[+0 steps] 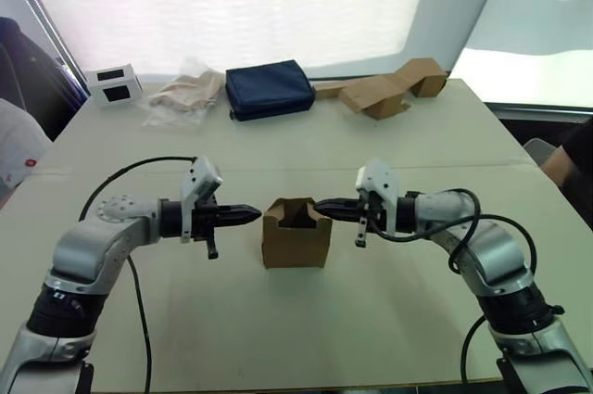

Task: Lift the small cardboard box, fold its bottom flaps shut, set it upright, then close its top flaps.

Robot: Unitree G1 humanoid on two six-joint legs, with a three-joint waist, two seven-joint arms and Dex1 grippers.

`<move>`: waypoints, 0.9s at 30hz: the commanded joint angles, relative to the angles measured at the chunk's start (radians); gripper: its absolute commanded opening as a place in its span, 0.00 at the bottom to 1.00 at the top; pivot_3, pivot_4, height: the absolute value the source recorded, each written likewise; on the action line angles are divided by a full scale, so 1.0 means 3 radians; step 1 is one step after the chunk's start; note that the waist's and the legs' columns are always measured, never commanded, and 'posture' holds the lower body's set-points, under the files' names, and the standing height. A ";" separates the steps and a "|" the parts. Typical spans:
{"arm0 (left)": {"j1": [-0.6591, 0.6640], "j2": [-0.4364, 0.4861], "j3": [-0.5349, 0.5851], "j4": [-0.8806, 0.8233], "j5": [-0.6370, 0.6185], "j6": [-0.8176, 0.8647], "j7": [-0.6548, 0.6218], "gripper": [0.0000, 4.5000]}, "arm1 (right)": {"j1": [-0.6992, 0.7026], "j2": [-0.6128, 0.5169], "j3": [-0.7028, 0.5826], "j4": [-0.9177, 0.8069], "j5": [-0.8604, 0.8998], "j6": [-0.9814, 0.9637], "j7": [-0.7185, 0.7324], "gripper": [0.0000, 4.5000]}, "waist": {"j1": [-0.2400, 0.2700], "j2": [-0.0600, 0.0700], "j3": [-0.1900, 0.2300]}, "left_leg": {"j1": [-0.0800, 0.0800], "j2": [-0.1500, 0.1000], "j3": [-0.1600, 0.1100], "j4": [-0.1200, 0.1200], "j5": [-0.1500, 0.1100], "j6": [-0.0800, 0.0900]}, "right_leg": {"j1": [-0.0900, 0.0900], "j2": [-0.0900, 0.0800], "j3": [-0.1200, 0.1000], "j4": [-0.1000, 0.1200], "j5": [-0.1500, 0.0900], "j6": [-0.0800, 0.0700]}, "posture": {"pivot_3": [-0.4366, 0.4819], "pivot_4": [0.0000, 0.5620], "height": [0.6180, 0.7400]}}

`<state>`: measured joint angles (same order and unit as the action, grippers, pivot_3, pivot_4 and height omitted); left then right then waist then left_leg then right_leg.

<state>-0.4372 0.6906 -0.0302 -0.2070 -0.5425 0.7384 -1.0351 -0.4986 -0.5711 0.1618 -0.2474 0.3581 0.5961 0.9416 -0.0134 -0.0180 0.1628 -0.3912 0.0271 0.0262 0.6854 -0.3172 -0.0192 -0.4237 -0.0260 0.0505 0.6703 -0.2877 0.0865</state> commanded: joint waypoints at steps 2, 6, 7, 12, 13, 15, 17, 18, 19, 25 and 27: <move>-0.0052 -0.0071 -0.0114 0.0032 0.0135 -0.0192 0.0049 0.00 | -0.0051 -0.0010 0.0059 -0.0025 -0.0023 -0.0068 0.0037 0.00 | -0.0003 0.0000 0.0000 | 0.0000 0.0000 0.0000 0.0000 0.0000 0.0000 | 0.0000 0.0000 0.0000 0.0000 0.0000 0.0000 | 0.48 0.27 1.00; -0.0028 -0.0110 -0.0172 0.0069 0.0180 -0.0269 0.0029 0.00 | -0.0063 -0.0029 0.0211 0.0058 -0.0209 -0.0170 0.0024 0.00 | -0.0014 0.0000 0.0000 | 0.0000 0.0002 0.0000 0.0000 0.0000 0.0000 | -0.0001 0.0001 0.0000 0.0000 0.0000 0.0000 | 0.48 0.27 1.00; -0.0023 -0.0115 -0.0179 0.0079 0.0187 -0.0287 0.0023 0.00 | -0.0072 -0.0016 0.0223 0.0070 -0.0225 -0.0171 0.0011 0.00 | -0.0012 0.0000 0.0000 | 0.0001 0.0002 0.0000 0.0000 0.0000 0.0000 | -0.0001 0.0001 0.0000 0.0000 0.0000 0.0000 | 0.48 0.27 1.00; -0.0009 -0.0161 -0.0237 0.0162 0.0266 -0.0403 0.0045 0.00 | -0.0062 -0.0043 0.0269 0.0085 -0.0300 -0.0179 0.0024 0.00 | -0.0006 0.0000 0.0000 | 0.0000 0.0001 0.0000 0.0000 0.0000 0.0000 | -0.0002 0.0000 0.0000 0.0000 0.0000 0.0000 | 0.48 0.27 1.00; -0.0013 -0.0175 -0.0231 0.0183 0.0271 -0.0420 0.0050 0.00 | -0.0058 -0.0047 0.0274 0.0092 -0.0310 -0.0181 0.0028 0.00 | -0.0005 0.0000 0.0000 | 0.0000 0.0001 0.0000 0.0000 0.0000 0.0000 | -0.0002 0.0001 0.0000 0.0000 0.0000 0.0000 | 0.48 0.27 1.00; -0.0032 -0.0193 -0.0236 0.0217 0.0298 -0.0454 0.0051 0.00 | -0.0068 -0.0058 0.0281 0.0119 -0.0331 -0.0192 0.0042 0.00 | -0.0004 0.0000 0.0000 | 0.0000 0.0001 0.0000 0.0000 0.0000 0.0000 | -0.0002 0.0000 0.0000 0.0000 0.0000 0.0000 | 0.48 0.27 1.00; -0.0046 -0.0211 -0.0246 0.0241 0.0316 -0.0476 0.0055 0.00 | -0.0081 -0.0057 0.0271 0.0159 -0.0348 -0.0207 0.0054 0.00 | -0.0004 0.0000 0.0000 | 0.0000 0.0001 0.0000 0.0000 0.0000 0.0000 | -0.0002 0.0001 0.0000 0.0000 0.0000 0.0000 | 0.48 0.27 1.00; -0.0050 -0.0221 -0.0249 0.0242 0.0320 -0.0480 0.0059 0.00 | -0.0083 -0.0059 0.0262 0.0174 -0.0354 -0.0215 0.0060 0.00 | -0.0004 0.0000 0.0000 | 0.0000 0.0001 0.0000 0.0000 0.0000 0.0000 | -0.0001 0.0001 0.0000 0.0000 0.0000 0.0000 | 0.48 0.27 1.00; -0.0051 -0.0226 -0.0244 0.0241 0.0320 -0.0483 0.0064 0.00 | -0.0088 -0.0062 0.0255 0.0190 -0.0360 -0.0222 0.0067 0.00 | -0.0005 0.0000 0.0000 | 0.0000 0.0001 0.0000 0.0000 0.0000 0.0000 | -0.0001 0.0000 0.0000 0.0000 0.0000 0.0000 | 0.48 0.27 1.00; -0.0106 -0.0192 0.0040 0.0236 0.0083 -0.0331 0.0061 0.00 | -0.0155 -0.0054 0.0016 0.0187 -0.0156 -0.0208 0.0114 0.00 | -0.0004 0.0000 0.0000 | 0.0000 0.0001 0.0000 0.0000 0.0000 0.0000 | -0.0001 0.0000 0.0000 0.0000 0.0000 0.0000 | 0.48 0.27 1.00; -0.0191 -0.0123 0.0272 0.0360 -0.0108 -0.0215 0.0011 0.00 | -0.0239 -0.0076 -0.0243 0.0095 0.0071 -0.0075 0.0119 0.00 | -0.0006 0.0000 0.0001 | -0.0001 0.0001 0.0000 0.0000 0.0000 0.0000 | -0.0002 0.0000 0.0000 0.0001 0.0000 0.0000 | 0.48 0.27 1.00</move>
<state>-0.4525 0.6263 -0.0440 -0.1098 -0.5166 0.6515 -1.0225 -0.5254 -0.5803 0.1876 -0.1722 0.3143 0.5594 0.9745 -0.0152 -0.0181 0.1630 -0.3920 0.0276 0.0262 0.6855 -0.3172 -0.0192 -0.4248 -0.0261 0.0505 0.6706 -0.2877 0.0865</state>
